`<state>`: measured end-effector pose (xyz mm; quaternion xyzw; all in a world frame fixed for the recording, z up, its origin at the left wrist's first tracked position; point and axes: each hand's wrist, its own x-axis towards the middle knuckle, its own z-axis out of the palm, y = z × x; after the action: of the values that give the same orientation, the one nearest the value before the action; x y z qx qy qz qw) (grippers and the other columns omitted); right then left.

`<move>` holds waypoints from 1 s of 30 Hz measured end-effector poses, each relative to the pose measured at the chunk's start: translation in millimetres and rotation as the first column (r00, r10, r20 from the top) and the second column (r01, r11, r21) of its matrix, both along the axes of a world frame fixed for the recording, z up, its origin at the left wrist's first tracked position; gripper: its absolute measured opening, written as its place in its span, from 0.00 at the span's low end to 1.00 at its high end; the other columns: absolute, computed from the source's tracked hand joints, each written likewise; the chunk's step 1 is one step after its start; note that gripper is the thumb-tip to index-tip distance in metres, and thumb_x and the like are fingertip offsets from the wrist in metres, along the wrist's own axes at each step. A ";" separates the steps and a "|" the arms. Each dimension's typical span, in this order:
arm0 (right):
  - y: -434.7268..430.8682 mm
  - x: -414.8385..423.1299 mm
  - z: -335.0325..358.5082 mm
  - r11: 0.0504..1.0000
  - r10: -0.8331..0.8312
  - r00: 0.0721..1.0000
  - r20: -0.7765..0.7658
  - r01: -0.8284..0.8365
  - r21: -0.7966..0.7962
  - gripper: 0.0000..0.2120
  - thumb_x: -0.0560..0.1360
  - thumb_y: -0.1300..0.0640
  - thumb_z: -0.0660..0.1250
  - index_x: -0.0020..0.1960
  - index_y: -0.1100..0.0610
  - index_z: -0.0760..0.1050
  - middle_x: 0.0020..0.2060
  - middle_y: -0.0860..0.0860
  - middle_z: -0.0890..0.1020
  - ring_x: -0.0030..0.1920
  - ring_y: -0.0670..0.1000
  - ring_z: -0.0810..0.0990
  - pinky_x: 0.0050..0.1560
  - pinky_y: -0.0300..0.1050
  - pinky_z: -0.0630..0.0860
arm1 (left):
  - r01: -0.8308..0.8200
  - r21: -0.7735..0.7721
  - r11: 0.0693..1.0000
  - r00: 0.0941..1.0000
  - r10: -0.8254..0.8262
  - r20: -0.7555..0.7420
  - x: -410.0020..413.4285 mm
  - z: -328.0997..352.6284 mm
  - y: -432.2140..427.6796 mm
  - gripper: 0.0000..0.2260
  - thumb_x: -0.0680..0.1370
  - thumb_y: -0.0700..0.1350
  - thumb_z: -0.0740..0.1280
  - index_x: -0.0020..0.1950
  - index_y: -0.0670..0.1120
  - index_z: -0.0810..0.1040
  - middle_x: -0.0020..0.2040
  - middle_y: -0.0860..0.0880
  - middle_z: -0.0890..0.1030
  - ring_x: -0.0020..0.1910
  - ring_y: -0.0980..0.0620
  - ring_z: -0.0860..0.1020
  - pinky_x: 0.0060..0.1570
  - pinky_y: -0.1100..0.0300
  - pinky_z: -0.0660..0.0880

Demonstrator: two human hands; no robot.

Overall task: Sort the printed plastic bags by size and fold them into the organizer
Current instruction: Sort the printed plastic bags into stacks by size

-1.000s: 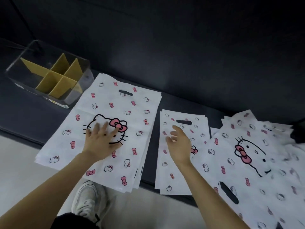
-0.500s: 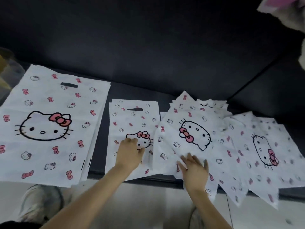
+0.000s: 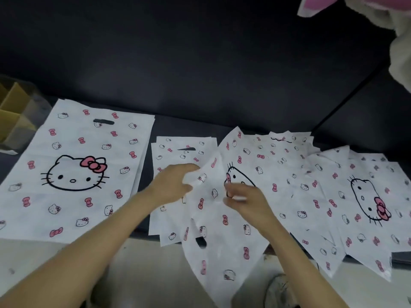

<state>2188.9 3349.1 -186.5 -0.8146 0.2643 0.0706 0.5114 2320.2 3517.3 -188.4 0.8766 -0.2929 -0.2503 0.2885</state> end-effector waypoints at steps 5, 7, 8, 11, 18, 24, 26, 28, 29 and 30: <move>-2.6 54.8 25.6 0.684 0.492 0.866 0.083 -0.326 -0.653 0.25 0.71 0.49 0.73 0.66 0.48 0.74 0.73 0.50 0.64 0.76 0.52 0.53 0.74 0.48 0.40 | 0.303 0.174 0.937 0.935 -0.328 0.135 15.0 53.0 13.1 0.17 0.78 0.41 0.66 0.64 0.55 0.77 0.61 0.55 0.78 0.60 0.54 0.73 0.59 0.60 0.69; -3.3 71.8 41.2 0.613 0.566 0.824 0.027 -0.399 -0.682 0.11 0.72 0.48 0.72 0.50 0.53 0.82 0.63 0.51 0.78 0.70 0.51 0.67 0.74 0.48 0.46 | 0.303 0.189 0.934 0.919 -0.339 0.202 21.4 74.2 25.1 0.15 0.77 0.43 0.68 0.61 0.57 0.78 0.58 0.57 0.80 0.57 0.56 0.74 0.57 0.59 0.70; 0.5 76.6 51.7 0.619 0.568 0.823 0.004 -0.424 -0.661 0.10 0.73 0.48 0.71 0.43 0.56 0.81 0.49 0.51 0.83 0.57 0.50 0.76 0.69 0.45 0.59 | 0.266 0.136 0.954 0.936 -0.289 0.201 26.8 84.8 35.8 0.14 0.76 0.45 0.69 0.60 0.57 0.79 0.56 0.59 0.80 0.55 0.58 0.75 0.57 0.60 0.70; 14.5 87.1 79.9 0.735 0.521 0.851 0.067 -0.407 -0.542 0.19 0.74 0.49 0.69 0.33 0.59 0.67 0.27 0.51 0.66 0.29 0.49 0.64 0.32 0.43 0.60 | -0.062 -0.259 0.964 0.996 0.044 -0.075 49.0 103.4 79.2 0.15 0.69 0.61 0.71 0.54 0.60 0.80 0.55 0.63 0.79 0.55 0.67 0.75 0.60 0.63 0.69; 49.4 139.9 113.9 0.962 0.267 0.936 0.230 -0.274 -0.001 0.15 0.73 0.56 0.72 0.41 0.69 0.75 0.33 0.54 0.77 0.33 0.50 0.75 0.35 0.43 0.70 | -0.729 -0.568 0.382 0.569 -0.124 -0.813 48.6 63.4 200.5 0.24 0.69 0.70 0.63 0.53 0.55 0.84 0.66 0.47 0.76 0.61 0.48 0.78 0.55 0.53 0.78; 78.4 204.0 76.6 0.981 -0.089 0.996 -0.007 0.089 0.172 0.17 0.74 0.55 0.71 0.58 0.64 0.76 0.50 0.53 0.79 0.53 0.51 0.76 0.52 0.44 0.71 | -0.936 -0.327 0.133 0.302 -0.180 -0.936 58.3 -4.2 243.8 0.30 0.73 0.67 0.61 0.63 0.46 0.79 0.63 0.43 0.78 0.62 0.40 0.76 0.58 0.41 0.74; 86.1 213.0 53.8 0.972 -0.155 0.985 -0.077 0.166 0.168 0.21 0.74 0.56 0.70 0.63 0.66 0.73 0.57 0.55 0.78 0.57 0.52 0.75 0.54 0.45 0.71 | -0.924 -0.276 0.263 0.283 -0.014 -0.959 55.7 -27.3 252.9 0.44 0.62 0.76 0.63 0.68 0.49 0.74 0.65 0.44 0.76 0.66 0.39 0.71 0.66 0.41 0.62; 94.0 217.2 30.9 0.966 -0.173 0.979 -0.108 0.190 0.177 0.20 0.76 0.58 0.68 0.64 0.65 0.73 0.62 0.58 0.77 0.54 0.53 0.76 0.55 0.45 0.73 | -0.919 -0.255 0.302 0.305 0.133 -0.943 55.3 -26.0 252.7 0.40 0.65 0.75 0.58 0.68 0.51 0.73 0.62 0.42 0.78 0.62 0.38 0.73 0.65 0.41 0.62; 100.5 217.2 21.5 0.963 -0.179 0.976 -0.127 0.200 0.178 0.19 0.76 0.58 0.67 0.64 0.65 0.73 0.62 0.59 0.77 0.52 0.54 0.76 0.53 0.45 0.73 | -0.906 -0.252 0.339 0.331 0.198 -0.923 56.6 -24.8 247.5 0.33 0.70 0.71 0.58 0.66 0.51 0.74 0.59 0.42 0.80 0.60 0.38 0.76 0.63 0.41 0.67; 106.5 218.3 11.8 0.959 -0.201 0.970 -0.136 0.223 0.173 0.18 0.77 0.58 0.66 0.63 0.65 0.73 0.60 0.59 0.78 0.51 0.54 0.76 0.52 0.44 0.73 | -0.877 -0.238 0.417 0.387 0.322 -0.864 56.0 -27.0 243.3 0.24 0.74 0.64 0.61 0.64 0.51 0.75 0.56 0.43 0.82 0.58 0.38 0.78 0.60 0.42 0.71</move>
<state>2407.2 3455.5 -174.7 -0.7243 0.3719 0.0872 0.5740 2376.2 3760.6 -215.3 0.5737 0.1505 -0.3016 0.7465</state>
